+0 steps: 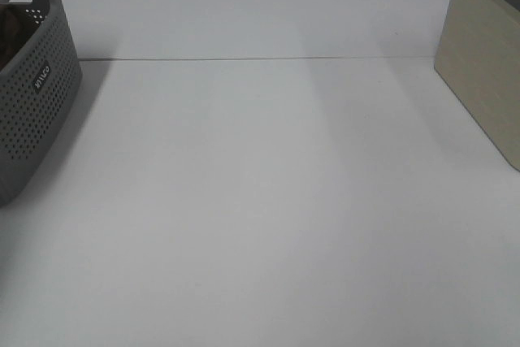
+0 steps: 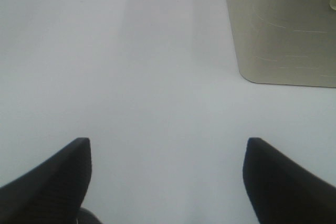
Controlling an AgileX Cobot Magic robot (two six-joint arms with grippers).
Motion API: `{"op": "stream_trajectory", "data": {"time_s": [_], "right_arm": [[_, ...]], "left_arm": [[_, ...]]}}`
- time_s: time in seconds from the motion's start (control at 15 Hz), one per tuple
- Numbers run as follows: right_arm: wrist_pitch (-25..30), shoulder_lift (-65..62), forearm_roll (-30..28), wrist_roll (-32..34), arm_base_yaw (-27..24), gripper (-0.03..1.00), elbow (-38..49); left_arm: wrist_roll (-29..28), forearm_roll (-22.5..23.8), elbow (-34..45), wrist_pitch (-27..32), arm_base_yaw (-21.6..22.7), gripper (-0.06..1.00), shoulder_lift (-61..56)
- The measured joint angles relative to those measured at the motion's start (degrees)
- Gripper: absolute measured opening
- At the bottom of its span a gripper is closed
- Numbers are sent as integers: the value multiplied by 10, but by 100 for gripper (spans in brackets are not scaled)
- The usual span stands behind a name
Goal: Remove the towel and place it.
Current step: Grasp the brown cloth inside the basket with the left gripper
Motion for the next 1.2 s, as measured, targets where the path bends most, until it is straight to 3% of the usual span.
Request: {"op": "stream_trajectory", "data": {"time_s": [0.47, 0.6, 0.73, 0.93, 1.2], "right_arm": [[0, 0, 0, 0, 0, 77, 0], [-1, 0, 0, 0, 0, 77, 0], [-1, 0, 0, 0, 0, 77, 0], [-1, 0, 0, 0, 0, 77, 0], [-1, 0, 0, 0, 0, 77, 0]], "left_arm": [[-118, -36, 0, 36, 0, 0, -116], [-144, -61, 0, 37, 0, 0, -157], [-186, -119, 0, 38, 0, 0, -202], [-203, -186, 0, 39, 0, 0, -241], [-203, -197, 0, 40, 0, 0, -282]]}}
